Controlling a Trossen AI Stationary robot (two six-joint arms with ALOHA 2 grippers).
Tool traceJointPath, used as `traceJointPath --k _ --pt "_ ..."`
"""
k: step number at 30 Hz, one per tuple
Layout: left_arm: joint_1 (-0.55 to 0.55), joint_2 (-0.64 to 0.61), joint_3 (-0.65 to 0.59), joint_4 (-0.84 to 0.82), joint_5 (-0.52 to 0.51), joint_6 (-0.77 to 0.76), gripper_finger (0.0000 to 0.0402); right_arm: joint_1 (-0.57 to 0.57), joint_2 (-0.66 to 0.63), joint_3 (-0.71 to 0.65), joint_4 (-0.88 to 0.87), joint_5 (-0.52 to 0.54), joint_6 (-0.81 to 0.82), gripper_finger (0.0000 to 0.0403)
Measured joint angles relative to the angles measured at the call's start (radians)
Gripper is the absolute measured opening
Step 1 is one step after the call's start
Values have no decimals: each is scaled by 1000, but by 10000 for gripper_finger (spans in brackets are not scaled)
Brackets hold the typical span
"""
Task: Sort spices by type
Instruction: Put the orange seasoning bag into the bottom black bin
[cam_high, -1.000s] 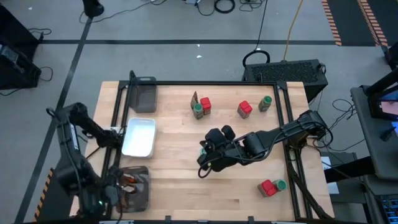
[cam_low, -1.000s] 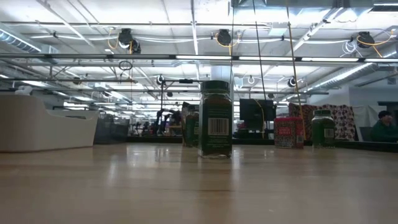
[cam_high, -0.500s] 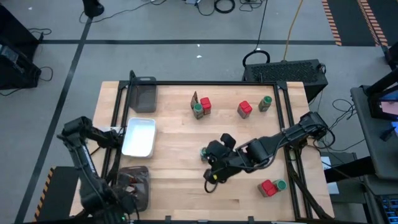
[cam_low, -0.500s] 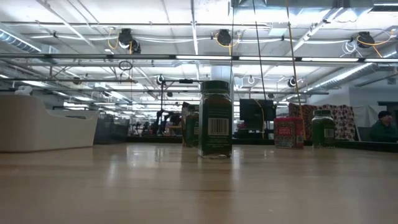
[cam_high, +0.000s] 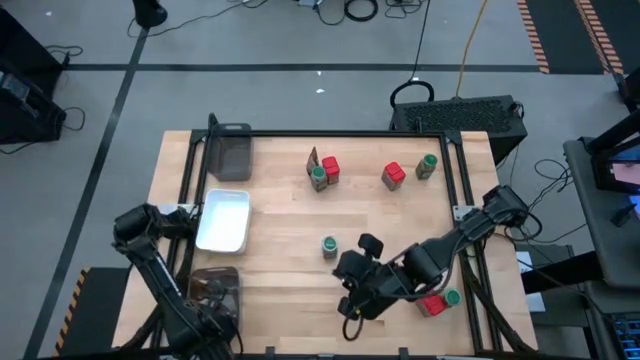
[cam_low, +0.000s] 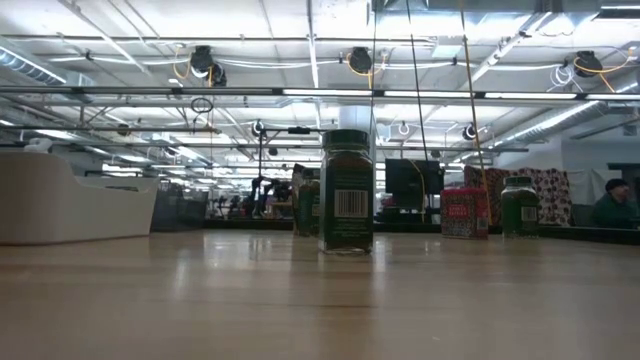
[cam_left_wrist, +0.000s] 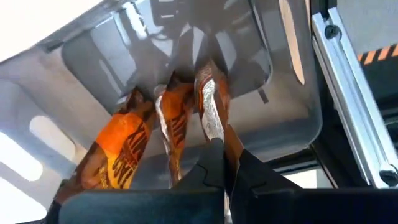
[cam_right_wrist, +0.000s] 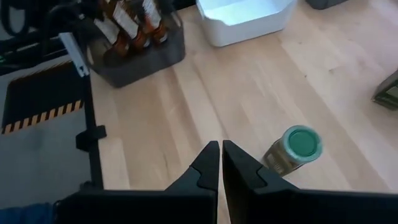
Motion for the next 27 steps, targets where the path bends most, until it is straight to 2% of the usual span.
traceJointPath --k 8,19,27 --pt "-1 13 0 0 13 -5 5 34 46 0 -5 2 38 0" --pt "-3 9 0 0 79 -4 93 35 75 0 0 -4 57 0" --pt "-1 -70 20 7 92 -4 136 35 75 0 8 -1 44 0"
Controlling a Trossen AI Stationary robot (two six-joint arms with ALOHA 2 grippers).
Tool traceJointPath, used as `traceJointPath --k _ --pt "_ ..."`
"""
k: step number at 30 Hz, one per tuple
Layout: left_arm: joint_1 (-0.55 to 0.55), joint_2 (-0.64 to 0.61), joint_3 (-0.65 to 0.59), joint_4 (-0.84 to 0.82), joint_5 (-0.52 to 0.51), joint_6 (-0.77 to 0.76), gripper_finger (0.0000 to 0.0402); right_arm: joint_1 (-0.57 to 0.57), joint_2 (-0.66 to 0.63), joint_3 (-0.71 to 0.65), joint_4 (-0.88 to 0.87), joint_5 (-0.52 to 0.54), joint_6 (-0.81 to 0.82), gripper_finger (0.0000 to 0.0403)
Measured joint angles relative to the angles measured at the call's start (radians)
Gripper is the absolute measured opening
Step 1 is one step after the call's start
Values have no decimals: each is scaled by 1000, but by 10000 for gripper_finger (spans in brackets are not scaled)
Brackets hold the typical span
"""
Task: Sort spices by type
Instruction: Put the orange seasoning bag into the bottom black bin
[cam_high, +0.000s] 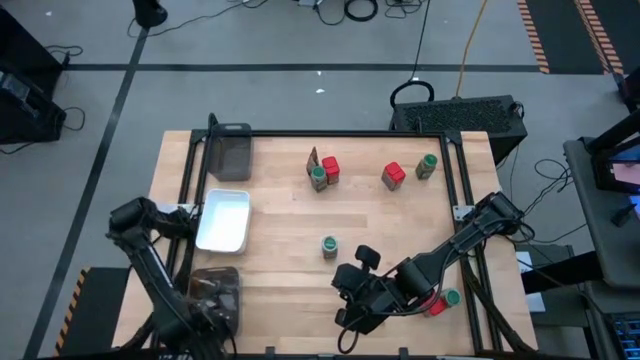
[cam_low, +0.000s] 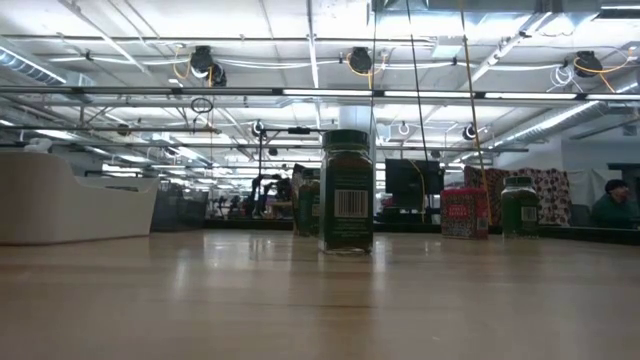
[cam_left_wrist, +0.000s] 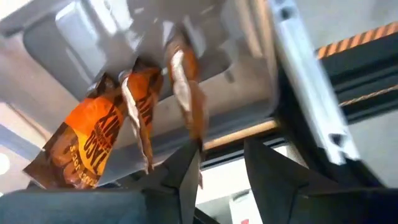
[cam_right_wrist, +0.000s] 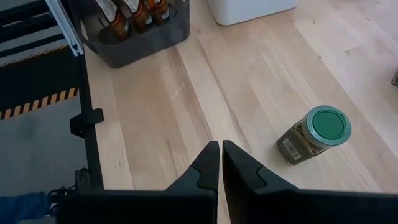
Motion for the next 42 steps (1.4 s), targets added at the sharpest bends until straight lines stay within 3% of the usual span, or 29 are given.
traceJointPath --k 8,15,20,24,29,32,36,42 --pt "36 -137 132 45 -38 0 139 -3 0 0 18 2 -17 0" --pt "169 -242 196 170 -407 29 137 -26 0 0 15 -5 -66 0" --pt "384 -278 194 172 -531 65 132 -37 -1 0 14 -25 -103 0" --pt "580 -298 194 187 -506 327 132 -47 -15 0 -50 -27 -101 0" --pt "880 -313 194 190 -405 766 132 -83 -56 0 -213 7 -84 0" --pt "1082 -300 193 226 -295 1070 132 -134 -98 0 -288 28 -90 0" --pt "1327 -237 194 304 -140 1457 132 -228 -158 0 -362 30 -98 0" --pt "1578 -71 190 429 -83 1838 132 -390 -234 0 -376 27 -94 0"
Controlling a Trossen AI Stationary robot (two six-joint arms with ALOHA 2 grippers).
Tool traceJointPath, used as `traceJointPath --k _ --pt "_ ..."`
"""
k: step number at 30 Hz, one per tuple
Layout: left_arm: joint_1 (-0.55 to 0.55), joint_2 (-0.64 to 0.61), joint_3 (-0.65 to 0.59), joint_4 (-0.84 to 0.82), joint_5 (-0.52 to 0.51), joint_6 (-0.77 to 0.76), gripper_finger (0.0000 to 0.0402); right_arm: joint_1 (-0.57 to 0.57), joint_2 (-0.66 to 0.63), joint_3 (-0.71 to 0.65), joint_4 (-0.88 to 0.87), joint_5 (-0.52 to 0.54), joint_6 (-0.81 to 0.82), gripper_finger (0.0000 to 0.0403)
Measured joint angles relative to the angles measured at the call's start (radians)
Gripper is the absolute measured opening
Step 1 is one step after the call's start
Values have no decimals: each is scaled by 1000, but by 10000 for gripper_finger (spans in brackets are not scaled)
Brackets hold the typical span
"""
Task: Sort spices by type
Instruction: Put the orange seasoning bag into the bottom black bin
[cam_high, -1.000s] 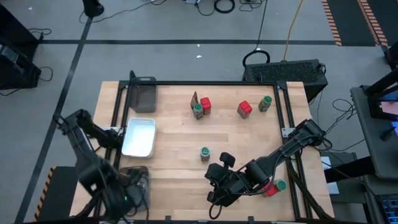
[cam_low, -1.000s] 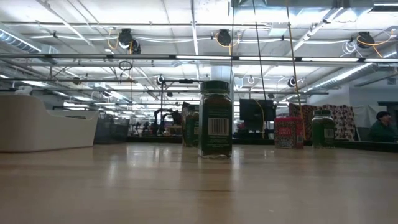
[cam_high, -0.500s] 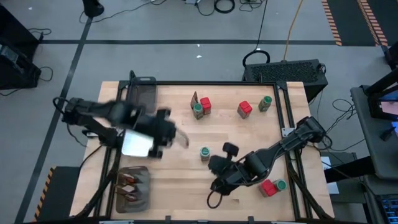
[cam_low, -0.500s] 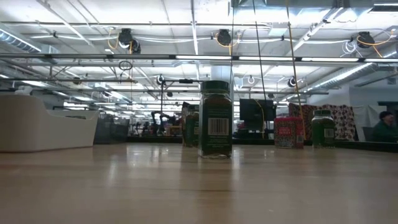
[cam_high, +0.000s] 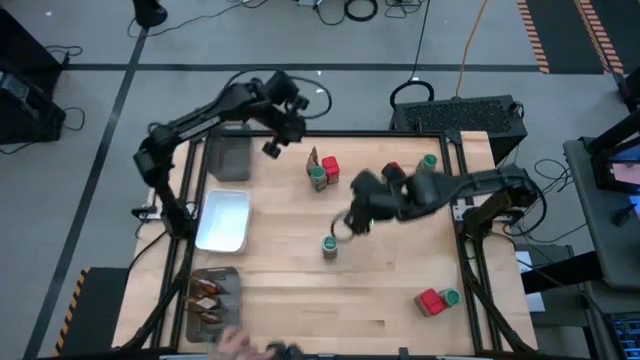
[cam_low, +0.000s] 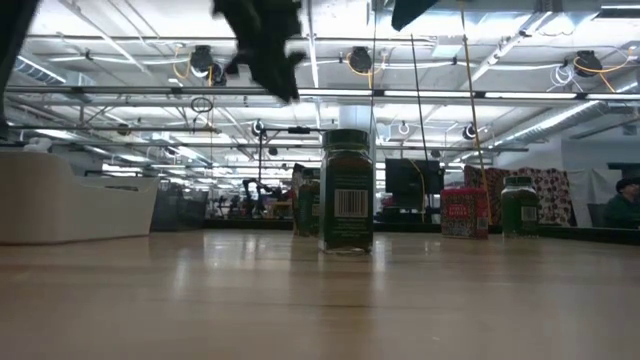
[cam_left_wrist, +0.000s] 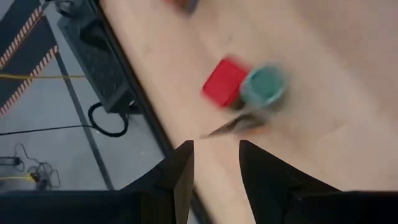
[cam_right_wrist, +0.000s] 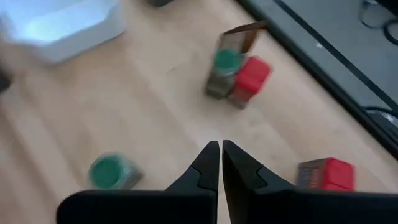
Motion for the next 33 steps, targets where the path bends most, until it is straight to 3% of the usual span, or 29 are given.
traceJointPath --k 8,14,24,33 --pt "23 188 0 87 -33 75 132 -132 -52 0 -37 -9 -57 0" --pt "-2 272 2 95 -179 181 132 -203 -75 0 -63 -11 -235 0" --pt "-53 282 2 180 -248 214 132 -355 -90 0 -123 -133 -580 0" --pt "-80 281 2 155 -323 366 132 -460 -89 0 -116 -300 -716 0"
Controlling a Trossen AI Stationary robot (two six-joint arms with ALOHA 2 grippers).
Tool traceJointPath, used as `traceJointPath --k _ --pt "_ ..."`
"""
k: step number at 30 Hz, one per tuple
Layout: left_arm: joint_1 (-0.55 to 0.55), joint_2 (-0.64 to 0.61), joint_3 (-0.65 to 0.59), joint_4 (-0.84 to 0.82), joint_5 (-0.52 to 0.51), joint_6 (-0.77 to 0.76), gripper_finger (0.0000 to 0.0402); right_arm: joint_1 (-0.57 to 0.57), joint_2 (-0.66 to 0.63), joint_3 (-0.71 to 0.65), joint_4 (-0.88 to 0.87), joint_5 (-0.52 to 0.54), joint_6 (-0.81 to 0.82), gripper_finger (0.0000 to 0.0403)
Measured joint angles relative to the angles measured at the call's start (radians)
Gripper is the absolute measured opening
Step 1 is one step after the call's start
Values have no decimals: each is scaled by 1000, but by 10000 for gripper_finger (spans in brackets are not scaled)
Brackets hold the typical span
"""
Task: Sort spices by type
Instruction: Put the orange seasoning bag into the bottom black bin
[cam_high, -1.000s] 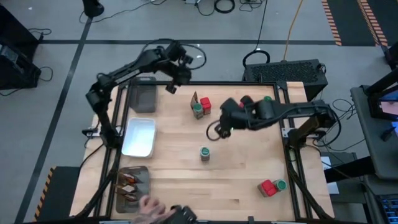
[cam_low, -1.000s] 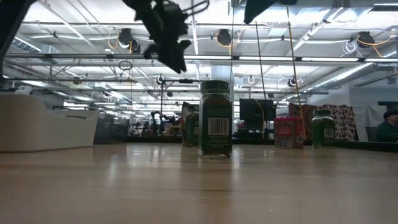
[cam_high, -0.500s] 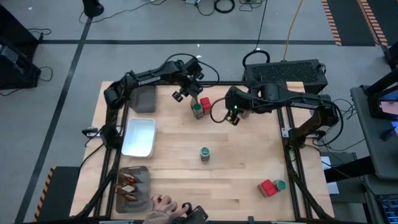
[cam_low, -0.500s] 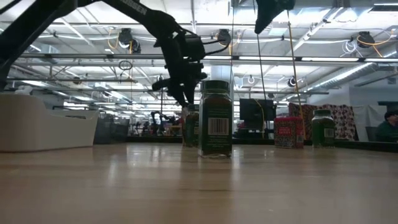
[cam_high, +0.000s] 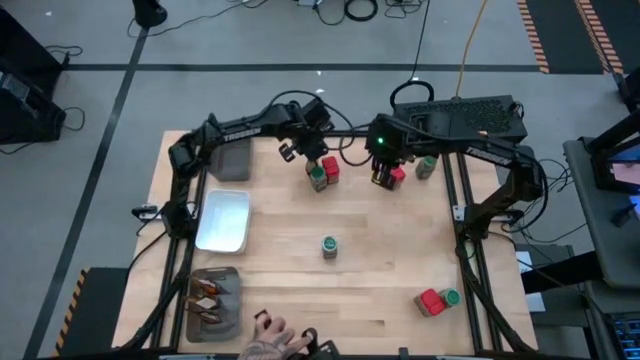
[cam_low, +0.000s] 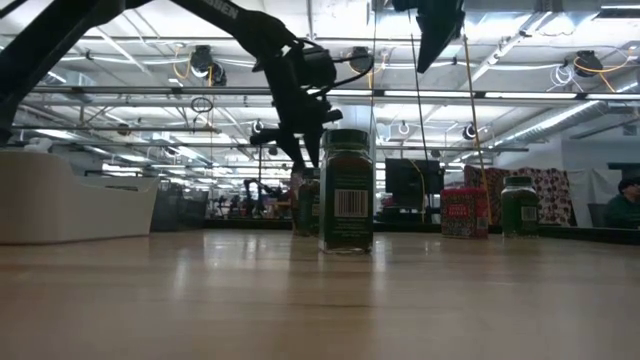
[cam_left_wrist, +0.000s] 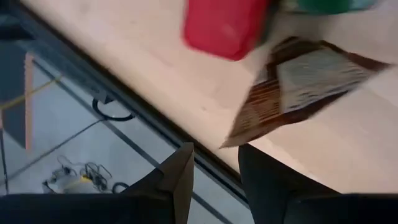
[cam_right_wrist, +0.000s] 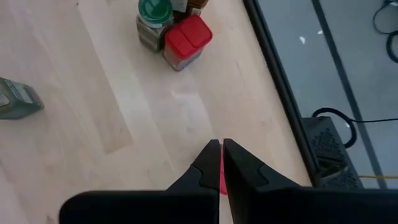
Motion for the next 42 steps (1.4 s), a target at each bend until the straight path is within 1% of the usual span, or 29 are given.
traceJointPath --k 2,7,15,20,25,34,37,39,42 --pt "-6 0 0 -20 -20 4 132 -13 0 0 0 -21 -10 0" --pt "-16 0 0 -65 -25 6 132 -32 0 0 0 -79 -24 0" --pt "-46 0 0 -66 -24 3 132 -32 0 0 5 -95 -24 0" --pt "-62 0 0 -117 -23 0 132 -32 0 0 6 -104 -23 0" --pt "-59 0 0 -161 -21 -6 132 -32 1 0 6 -104 -23 0" --pt "-59 0 0 -163 -21 -47 130 -32 1 0 7 -103 -25 0" --pt "-59 0 0 -165 -21 -55 112 -31 1 0 7 -103 -28 0" --pt "-60 0 0 -172 -21 -55 86 -31 1 0 7 -103 -30 0" --pt "-59 0 0 -171 -21 -56 36 -31 1 0 7 -103 -38 0"
